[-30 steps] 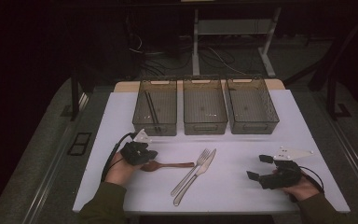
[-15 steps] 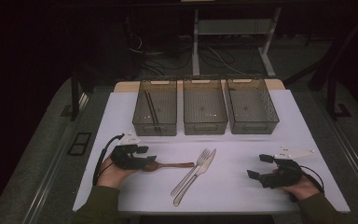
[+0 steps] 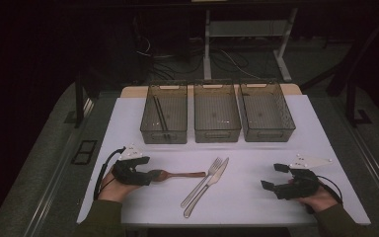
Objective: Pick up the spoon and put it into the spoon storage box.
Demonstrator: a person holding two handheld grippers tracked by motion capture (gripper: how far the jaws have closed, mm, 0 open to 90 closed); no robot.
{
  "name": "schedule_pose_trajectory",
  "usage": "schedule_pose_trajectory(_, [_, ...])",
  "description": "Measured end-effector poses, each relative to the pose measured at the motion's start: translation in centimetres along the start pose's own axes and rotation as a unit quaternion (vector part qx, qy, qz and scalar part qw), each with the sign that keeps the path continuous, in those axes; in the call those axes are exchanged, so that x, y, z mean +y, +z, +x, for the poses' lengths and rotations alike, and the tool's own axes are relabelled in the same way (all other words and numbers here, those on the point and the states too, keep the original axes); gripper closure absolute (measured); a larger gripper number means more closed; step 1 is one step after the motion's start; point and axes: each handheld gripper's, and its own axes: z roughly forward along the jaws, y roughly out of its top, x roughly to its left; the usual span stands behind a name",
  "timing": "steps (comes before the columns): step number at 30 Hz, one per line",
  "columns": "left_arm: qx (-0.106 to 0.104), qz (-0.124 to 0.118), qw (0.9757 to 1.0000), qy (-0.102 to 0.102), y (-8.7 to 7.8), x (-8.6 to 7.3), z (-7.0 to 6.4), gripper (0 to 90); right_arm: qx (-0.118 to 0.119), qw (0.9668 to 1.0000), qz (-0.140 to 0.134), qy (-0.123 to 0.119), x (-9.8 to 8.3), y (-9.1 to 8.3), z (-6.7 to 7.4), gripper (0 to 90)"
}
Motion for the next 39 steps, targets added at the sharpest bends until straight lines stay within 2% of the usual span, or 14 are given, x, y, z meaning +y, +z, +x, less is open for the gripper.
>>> schedule_pose_trajectory(3, [-0.005, 0.000, 1.0000, -0.008, 0.4, 0.0, 0.2, 28.9, 0.000, 1.0000, 0.000, 0.000, 0.0, 0.0, 0.0, 15.4])
schedule_pose_trajectory(5, [-0.009, 0.013, 0.9999, -0.004, 0.4, -0.1, 0.2, 28.9, 0.000, 1.0000, -0.001, -0.001, 0.0, -0.1, 0.0, 15.4])
schedule_pose_trajectory(8, [-0.013, 0.017, 0.9998, -0.005, 0.6, -0.2, 0.0, 29.5, 0.000, 1.0000, -0.002, -0.002, 0.0, -0.1, 0.0, 15.4])
schedule_pose_trajectory(21, [-0.024, 0.051, 0.9983, 0.013, 1.1, -0.4, -0.3, 33.0, -0.001, 1.0000, 0.000, -0.002, 0.0, -0.1, -0.1, 15.4])
schedule_pose_trajectory(23, [-0.026, 0.053, 0.9980, 0.022, 1.2, -0.4, -0.3, 34.1, -0.001, 1.0000, -0.001, -0.002, 0.0, -0.1, -0.1, 15.4])
schedule_pose_trajectory(24, [-0.026, 0.055, 0.9980, 0.018, 1.2, -0.4, -0.4, 34.8, -0.002, 1.0000, -0.001, -0.002, 0.0, -0.1, -0.1, 15.4])
schedule_pose_trajectory(31, [-0.034, 0.060, 0.9973, 0.025, 1.2, -0.5, -0.5, 39.3, -0.002, 1.0000, -0.001, -0.001, 0.0, -0.1, -0.1, 15.4])
schedule_pose_trajectory(34, [-0.041, 0.062, 0.9966, 0.036, 1.2, -0.5, -0.6, 42.4, -0.003, 1.0000, -0.001, -0.001, 0.0, -0.1, -0.1, 15.4])
schedule_pose_trajectory(36, [-0.045, 0.062, 0.9966, 0.033, 1.2, -0.5, -0.8, 44.8, -0.003, 1.0000, -0.001, 0.000, 0.0, -0.2, -0.1, 15.4])
schedule_pose_trajectory(39, [-0.055, 0.063, 0.9955, 0.045, 1.1, -0.5, -0.8, 49.8, -0.003, 1.0000, -0.003, -0.001, 0.0, -0.2, -0.1, 15.4])
